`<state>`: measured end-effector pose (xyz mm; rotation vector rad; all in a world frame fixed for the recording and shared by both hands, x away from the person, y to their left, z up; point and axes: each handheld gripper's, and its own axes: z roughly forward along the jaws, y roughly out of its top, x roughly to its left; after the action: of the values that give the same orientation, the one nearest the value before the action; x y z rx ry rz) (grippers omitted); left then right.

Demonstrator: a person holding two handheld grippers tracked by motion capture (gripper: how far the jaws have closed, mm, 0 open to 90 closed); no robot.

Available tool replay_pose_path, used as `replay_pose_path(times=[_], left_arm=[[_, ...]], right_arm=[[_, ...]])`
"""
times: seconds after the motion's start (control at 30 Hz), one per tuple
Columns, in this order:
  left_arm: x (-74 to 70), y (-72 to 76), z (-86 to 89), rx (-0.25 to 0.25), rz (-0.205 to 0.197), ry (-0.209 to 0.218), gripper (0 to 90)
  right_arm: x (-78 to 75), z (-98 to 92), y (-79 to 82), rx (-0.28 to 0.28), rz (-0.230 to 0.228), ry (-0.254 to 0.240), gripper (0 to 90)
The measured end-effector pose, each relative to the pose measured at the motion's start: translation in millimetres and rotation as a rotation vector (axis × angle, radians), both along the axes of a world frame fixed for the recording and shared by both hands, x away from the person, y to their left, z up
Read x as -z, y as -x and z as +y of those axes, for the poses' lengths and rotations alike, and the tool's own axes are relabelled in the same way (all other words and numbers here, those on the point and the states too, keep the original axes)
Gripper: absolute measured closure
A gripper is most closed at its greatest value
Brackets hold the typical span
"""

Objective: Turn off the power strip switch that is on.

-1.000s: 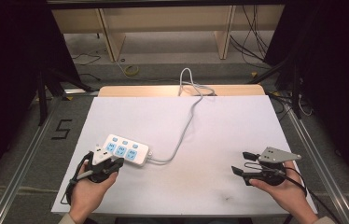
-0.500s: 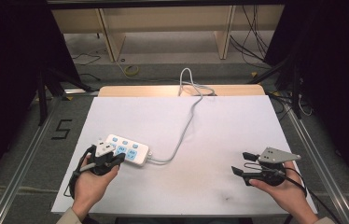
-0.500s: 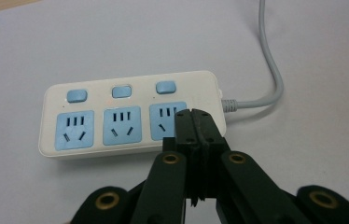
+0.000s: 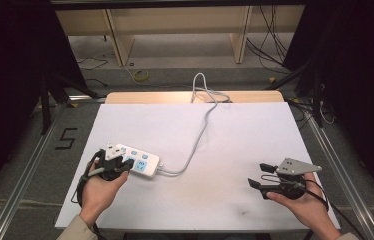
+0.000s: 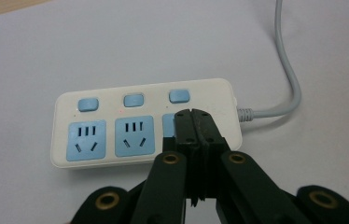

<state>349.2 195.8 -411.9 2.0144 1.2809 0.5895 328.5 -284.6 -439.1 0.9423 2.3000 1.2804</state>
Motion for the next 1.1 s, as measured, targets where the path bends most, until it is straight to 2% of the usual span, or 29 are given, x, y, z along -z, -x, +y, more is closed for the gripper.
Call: replay_pose_path(times=[0.47, 0.77, 1.1], left_arm=[[0.0, -20.0, -1.7, -0.015, 0.026, -0.023, 89.9], [0.0, -27.6, -2.9, -0.023, 0.037, -0.039, 90.0], [-1.5, -37.4, -1.6, -0.049, 0.058, -0.034, 90.0]], right_arm=[[1.2, 2.9, -0.8, -0.007, 0.005, 0.008, 31.3], [0.9, 1.9, 0.0, -0.007, 0.004, 0.008, 31.3], [2.4, 2.6, -0.4, -0.016, 0.018, 0.016, 31.3]])
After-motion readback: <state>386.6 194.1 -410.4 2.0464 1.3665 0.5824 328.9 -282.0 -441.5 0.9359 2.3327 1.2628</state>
